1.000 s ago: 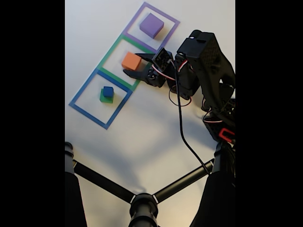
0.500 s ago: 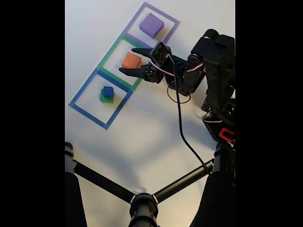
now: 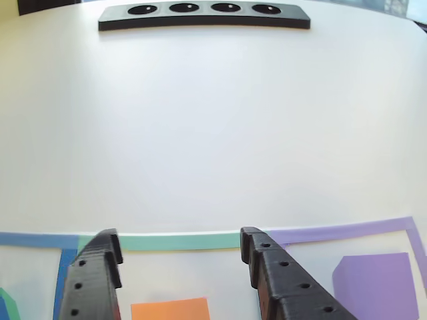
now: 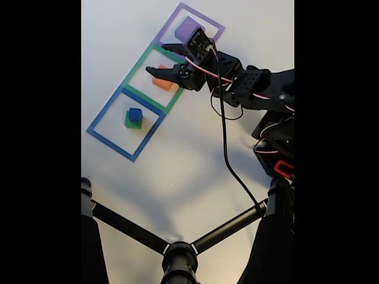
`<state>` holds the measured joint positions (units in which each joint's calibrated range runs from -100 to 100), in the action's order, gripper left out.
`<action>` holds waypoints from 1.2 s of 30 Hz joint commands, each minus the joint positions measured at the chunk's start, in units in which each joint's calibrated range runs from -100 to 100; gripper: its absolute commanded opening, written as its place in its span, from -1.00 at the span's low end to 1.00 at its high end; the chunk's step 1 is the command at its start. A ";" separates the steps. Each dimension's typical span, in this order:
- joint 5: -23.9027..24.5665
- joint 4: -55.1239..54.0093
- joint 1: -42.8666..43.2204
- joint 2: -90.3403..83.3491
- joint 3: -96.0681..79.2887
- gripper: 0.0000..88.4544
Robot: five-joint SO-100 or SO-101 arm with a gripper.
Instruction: Tower of hanoi
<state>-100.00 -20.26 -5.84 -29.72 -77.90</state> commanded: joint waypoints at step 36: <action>0.00 114.75 5.19 -28.94 61.05 -0.98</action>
<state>-99.62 93.30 -6.14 -57.88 -19.43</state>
